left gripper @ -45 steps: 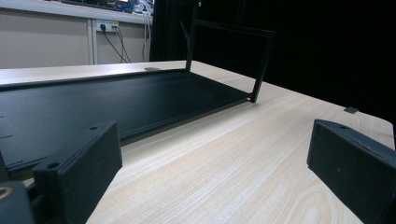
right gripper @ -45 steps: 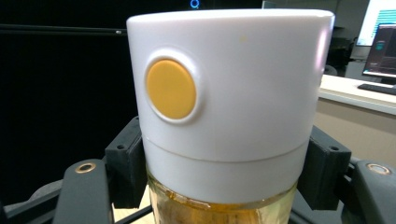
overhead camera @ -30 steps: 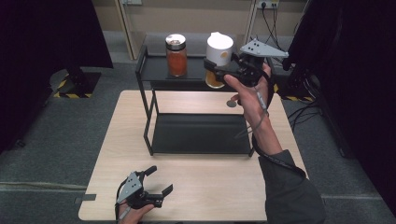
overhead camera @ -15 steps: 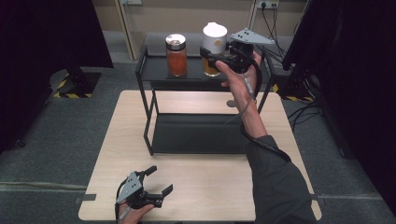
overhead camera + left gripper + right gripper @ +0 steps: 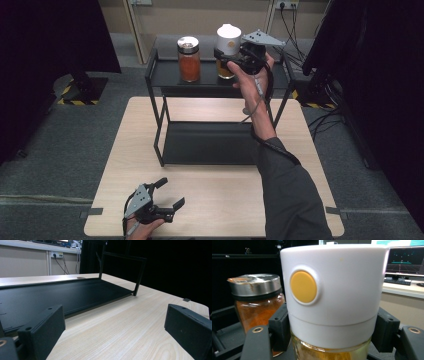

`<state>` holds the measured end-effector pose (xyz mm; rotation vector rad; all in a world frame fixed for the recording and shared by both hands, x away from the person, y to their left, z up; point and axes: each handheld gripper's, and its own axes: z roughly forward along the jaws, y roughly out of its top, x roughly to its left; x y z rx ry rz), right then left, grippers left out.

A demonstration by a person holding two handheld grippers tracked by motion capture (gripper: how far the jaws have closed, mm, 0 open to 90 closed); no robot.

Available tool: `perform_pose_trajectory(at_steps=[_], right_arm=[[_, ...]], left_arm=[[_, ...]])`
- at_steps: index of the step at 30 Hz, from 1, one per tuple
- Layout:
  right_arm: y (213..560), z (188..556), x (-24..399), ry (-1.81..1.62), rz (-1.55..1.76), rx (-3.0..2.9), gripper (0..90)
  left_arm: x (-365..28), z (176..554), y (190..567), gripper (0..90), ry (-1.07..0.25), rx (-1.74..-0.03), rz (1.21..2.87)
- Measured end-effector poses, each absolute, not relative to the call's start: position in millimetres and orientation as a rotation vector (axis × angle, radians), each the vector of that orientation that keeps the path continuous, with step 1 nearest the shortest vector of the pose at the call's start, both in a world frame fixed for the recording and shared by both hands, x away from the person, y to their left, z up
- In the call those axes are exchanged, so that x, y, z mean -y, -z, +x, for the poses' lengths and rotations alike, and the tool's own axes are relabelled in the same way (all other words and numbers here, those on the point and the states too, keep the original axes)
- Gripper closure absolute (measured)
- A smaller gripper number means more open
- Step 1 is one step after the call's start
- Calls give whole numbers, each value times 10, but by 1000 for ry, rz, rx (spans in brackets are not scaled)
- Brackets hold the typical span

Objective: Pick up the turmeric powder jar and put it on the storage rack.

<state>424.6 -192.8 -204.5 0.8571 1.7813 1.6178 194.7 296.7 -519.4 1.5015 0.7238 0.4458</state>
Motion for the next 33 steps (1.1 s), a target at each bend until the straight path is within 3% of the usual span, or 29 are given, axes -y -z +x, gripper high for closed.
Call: perform_pose_trajectory(at_steps=[13, 15, 20, 23, 33], right_arm=[[2119, 4254, 1950, -1635, 856, -1769, 300], [2139, 4257, 1967, -1664, 874, -1760, 205], [2083, 4151, 1958, -1620, 897, -1759, 77], [2072, 4077, 1972, -1610, 916, -1752, 36], [2171, 3930, 2241, -1670, 870, -1771, 16]], left_arm=[[-2962, 1941, 5194, 22, -446, -723, 1503], [-2962, 1940, 5195, 22, -446, -724, 1503], [-2961, 1940, 5195, 22, -445, -727, 1502], [-2955, 1940, 5193, 22, -448, -721, 1506], [-2957, 1941, 5194, 21, -447, -726, 1504]])
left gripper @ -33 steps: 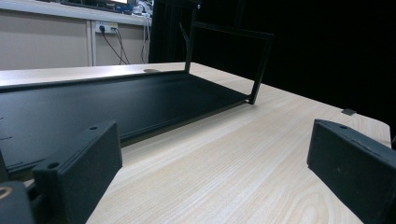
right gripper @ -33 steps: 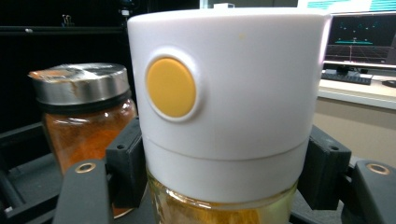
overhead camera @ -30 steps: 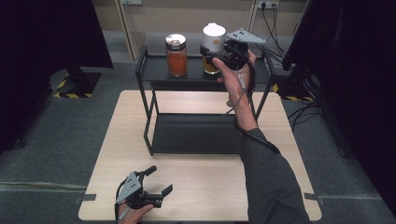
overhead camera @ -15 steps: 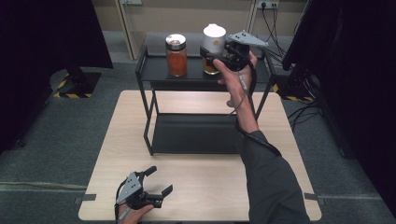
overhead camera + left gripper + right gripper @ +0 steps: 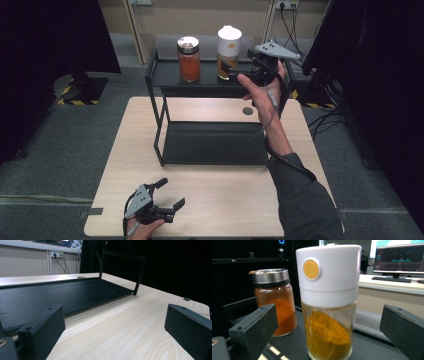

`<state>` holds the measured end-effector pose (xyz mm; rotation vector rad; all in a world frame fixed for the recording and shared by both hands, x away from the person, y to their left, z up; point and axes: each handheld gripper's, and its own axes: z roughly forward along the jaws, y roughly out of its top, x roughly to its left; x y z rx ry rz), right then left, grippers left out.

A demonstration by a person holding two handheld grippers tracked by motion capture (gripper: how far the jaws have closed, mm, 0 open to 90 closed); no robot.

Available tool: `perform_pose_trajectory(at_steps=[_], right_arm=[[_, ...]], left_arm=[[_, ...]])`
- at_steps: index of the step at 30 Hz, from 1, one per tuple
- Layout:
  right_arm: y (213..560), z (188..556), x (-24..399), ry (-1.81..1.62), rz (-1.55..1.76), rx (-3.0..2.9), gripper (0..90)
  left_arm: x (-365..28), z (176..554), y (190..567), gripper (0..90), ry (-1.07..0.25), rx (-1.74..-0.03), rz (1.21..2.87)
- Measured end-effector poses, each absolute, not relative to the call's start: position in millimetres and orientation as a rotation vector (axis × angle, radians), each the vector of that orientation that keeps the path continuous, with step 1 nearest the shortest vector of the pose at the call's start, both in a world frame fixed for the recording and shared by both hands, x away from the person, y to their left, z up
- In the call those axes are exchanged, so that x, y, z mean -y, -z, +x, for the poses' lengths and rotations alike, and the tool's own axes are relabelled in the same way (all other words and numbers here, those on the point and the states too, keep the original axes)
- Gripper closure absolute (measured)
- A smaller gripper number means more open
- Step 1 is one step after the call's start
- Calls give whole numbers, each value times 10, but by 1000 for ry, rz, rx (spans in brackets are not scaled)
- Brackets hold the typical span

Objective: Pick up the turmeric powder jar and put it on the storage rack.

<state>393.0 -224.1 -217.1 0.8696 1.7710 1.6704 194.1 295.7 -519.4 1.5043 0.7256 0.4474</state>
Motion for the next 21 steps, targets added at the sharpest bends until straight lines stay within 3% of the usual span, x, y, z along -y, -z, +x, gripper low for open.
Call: perform_pose_trajectory(at_steps=[21], right_arm=[[2580, 3588, 2657, -1804, 723, -1800, 8]], left_arm=[[-2950, 1941, 5196, 21, -452, -729, 1504]])
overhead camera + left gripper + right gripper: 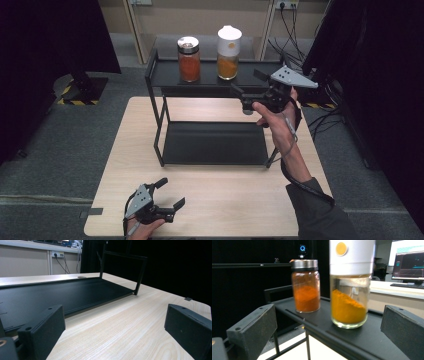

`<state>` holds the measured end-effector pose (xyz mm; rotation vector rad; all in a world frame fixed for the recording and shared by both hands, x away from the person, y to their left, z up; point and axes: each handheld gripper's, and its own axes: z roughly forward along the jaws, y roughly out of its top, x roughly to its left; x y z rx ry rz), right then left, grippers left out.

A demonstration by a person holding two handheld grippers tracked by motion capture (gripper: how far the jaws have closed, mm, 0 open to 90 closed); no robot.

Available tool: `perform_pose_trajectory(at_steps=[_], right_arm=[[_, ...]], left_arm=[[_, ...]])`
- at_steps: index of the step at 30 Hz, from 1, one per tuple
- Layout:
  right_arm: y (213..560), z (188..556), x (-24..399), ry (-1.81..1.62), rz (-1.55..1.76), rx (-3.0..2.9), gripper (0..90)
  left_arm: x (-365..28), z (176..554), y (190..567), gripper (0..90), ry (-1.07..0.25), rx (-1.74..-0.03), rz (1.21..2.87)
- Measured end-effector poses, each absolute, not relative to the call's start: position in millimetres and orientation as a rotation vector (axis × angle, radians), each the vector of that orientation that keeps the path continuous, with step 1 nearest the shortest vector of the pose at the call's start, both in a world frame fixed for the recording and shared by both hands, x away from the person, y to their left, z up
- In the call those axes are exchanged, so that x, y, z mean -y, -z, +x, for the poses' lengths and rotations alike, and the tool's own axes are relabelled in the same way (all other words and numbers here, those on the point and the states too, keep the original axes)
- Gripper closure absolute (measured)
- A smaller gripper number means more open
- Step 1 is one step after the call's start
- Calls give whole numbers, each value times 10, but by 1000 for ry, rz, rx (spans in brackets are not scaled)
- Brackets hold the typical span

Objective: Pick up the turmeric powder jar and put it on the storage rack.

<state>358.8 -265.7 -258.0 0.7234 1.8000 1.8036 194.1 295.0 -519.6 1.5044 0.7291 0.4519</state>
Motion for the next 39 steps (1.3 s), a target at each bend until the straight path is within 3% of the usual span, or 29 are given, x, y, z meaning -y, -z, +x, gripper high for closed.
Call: perform_pose_trajectory(at_steps=[39], right_arm=[[3354, 3027, 2813, -1780, 636, -1819, 8]], left_arm=[[-2955, 1939, 5199, 21, -450, -736, 1500]])
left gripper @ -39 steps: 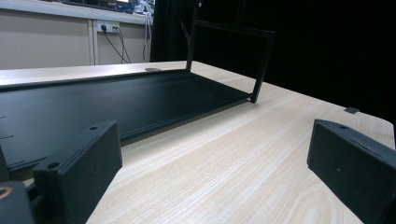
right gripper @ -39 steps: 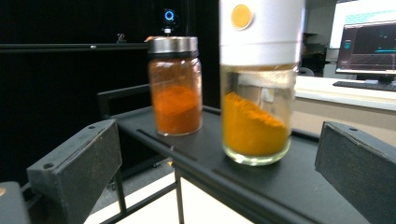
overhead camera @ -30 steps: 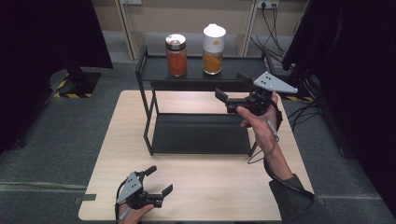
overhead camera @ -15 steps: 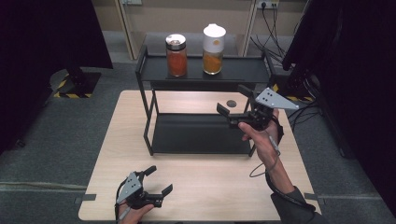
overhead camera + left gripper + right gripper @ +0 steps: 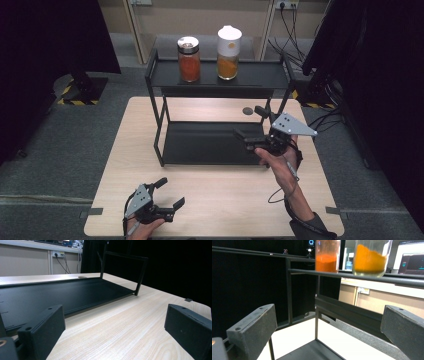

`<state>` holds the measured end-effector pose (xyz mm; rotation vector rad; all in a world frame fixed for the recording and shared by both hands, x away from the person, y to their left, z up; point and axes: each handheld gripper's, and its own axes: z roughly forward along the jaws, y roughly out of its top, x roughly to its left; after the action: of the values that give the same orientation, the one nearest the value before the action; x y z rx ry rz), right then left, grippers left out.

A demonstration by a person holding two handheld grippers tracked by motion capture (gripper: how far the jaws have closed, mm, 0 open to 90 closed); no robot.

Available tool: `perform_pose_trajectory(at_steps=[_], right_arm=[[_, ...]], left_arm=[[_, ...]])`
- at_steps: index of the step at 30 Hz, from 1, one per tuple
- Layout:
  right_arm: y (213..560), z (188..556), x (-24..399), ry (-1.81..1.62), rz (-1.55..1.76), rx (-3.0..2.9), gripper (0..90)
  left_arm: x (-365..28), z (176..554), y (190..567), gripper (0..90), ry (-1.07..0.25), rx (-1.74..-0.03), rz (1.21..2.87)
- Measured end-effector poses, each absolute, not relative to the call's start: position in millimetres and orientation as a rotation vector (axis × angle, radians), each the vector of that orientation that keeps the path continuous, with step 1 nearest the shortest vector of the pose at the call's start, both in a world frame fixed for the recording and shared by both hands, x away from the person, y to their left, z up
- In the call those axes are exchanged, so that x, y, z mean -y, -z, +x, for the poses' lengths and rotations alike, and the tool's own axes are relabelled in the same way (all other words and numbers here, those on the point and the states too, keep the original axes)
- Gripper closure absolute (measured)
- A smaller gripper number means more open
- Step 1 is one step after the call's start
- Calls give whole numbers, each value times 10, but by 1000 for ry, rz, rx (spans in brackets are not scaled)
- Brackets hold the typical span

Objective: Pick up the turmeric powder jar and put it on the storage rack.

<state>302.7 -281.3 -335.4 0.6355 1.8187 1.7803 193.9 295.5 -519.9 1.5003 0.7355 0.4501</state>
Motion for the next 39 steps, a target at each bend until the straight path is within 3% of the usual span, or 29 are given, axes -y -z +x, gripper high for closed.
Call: perform_pose_trajectory(at_steps=[39], right_arm=[[4252, 2529, 2943, -1769, 665, -1881, 8]], left_arm=[[-2958, 1940, 5200, 21, -453, -737, 1501]])
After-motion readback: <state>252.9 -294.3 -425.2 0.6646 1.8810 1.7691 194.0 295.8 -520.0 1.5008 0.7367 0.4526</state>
